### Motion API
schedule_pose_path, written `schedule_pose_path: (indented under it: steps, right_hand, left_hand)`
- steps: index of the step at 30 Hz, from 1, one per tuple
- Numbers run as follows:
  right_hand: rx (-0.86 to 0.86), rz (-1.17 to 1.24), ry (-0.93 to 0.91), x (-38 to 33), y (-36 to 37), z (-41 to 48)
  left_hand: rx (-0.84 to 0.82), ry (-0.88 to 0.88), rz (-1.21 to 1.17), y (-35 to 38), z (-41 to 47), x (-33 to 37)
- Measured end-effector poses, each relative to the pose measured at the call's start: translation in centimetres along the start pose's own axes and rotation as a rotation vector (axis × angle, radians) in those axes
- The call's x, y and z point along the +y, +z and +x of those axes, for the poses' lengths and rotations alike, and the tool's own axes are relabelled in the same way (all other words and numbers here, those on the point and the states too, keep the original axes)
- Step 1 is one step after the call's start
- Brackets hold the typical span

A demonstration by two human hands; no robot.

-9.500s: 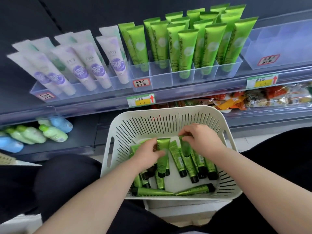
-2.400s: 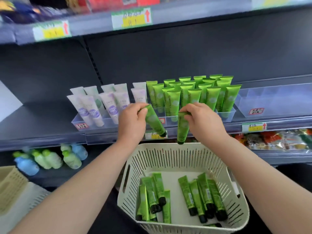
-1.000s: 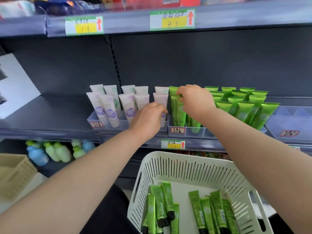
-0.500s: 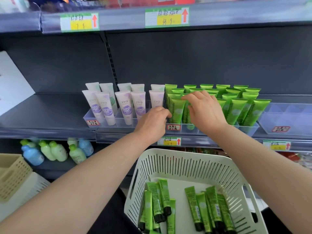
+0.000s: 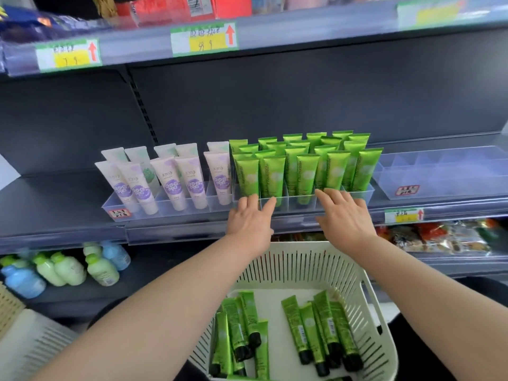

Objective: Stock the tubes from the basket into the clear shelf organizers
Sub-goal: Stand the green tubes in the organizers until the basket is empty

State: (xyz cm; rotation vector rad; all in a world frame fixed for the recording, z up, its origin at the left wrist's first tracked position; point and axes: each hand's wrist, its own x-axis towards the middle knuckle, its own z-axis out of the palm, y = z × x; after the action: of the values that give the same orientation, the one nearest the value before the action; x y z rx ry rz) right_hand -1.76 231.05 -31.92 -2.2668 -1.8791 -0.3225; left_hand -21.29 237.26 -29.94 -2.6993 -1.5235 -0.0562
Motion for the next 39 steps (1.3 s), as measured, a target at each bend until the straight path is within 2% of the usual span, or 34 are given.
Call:
schedule_pose_path:
  steps: [14, 29, 39]
  right_hand:
    - [-0.013, 0.001, 0.054, 0.8, 1.1, -0.1]
    - [-0.047, 0.073, 0.064, 1.6, 1.5, 3.1]
    - [-0.076, 0.098, 0.087, 2.4, 2.7, 7.5]
  left_hand:
    - [-0.049, -0.071, 0.125, 1.1, 0.8, 2.2]
    - [-0.104, -0.102, 0.029, 0.9, 4.2, 1.3]
    - [-0.084, -0.126, 0.022, 1.7, 8.8, 0.5]
